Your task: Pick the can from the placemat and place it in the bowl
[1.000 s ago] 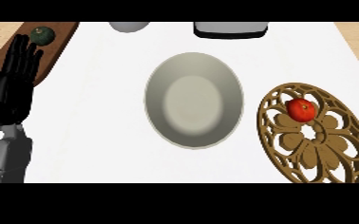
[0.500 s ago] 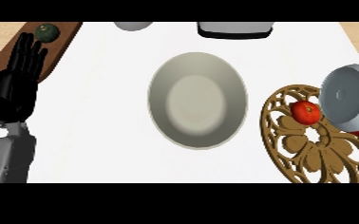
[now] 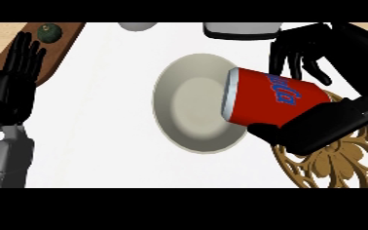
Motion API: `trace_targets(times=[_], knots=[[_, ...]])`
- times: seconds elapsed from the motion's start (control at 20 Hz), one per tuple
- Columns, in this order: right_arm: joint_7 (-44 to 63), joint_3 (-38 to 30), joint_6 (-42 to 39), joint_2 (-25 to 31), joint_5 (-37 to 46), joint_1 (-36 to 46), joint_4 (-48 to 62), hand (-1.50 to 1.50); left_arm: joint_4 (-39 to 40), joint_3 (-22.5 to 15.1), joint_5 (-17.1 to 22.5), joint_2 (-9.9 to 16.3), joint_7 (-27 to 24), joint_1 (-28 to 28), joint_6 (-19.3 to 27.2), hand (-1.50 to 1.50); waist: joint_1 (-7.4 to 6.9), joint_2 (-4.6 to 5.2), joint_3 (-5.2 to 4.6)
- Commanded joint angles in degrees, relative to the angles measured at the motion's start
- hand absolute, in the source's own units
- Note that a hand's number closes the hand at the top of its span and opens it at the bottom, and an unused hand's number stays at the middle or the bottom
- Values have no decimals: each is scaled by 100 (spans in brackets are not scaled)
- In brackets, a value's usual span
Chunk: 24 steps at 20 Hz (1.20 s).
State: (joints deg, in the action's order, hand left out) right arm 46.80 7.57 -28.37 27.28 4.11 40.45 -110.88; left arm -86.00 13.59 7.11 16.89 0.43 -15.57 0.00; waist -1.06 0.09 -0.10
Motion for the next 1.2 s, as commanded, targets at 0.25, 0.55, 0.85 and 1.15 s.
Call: trace_targets(times=[0.25,0.55,0.85,1.15], knots=[[-148,1443,731,-993,2025,-261,724,150,353,39,-38,-103,-229,-101,39,0,93,0,7],[-706,1411,1810,-1539,2749,-584,2377,-150,140,181,101,142,-69,21,-162,0,28,13,11],[-1509,872,2495,-2312,2244,-603,3042,-150,-11,39,-29,-25,39,-13,34,0,49,11,15],[-2318,254,3527,-2493,2253,-671,2910,-150,-291,-2,-24,10,238,57,16,0,71,-8,15]])
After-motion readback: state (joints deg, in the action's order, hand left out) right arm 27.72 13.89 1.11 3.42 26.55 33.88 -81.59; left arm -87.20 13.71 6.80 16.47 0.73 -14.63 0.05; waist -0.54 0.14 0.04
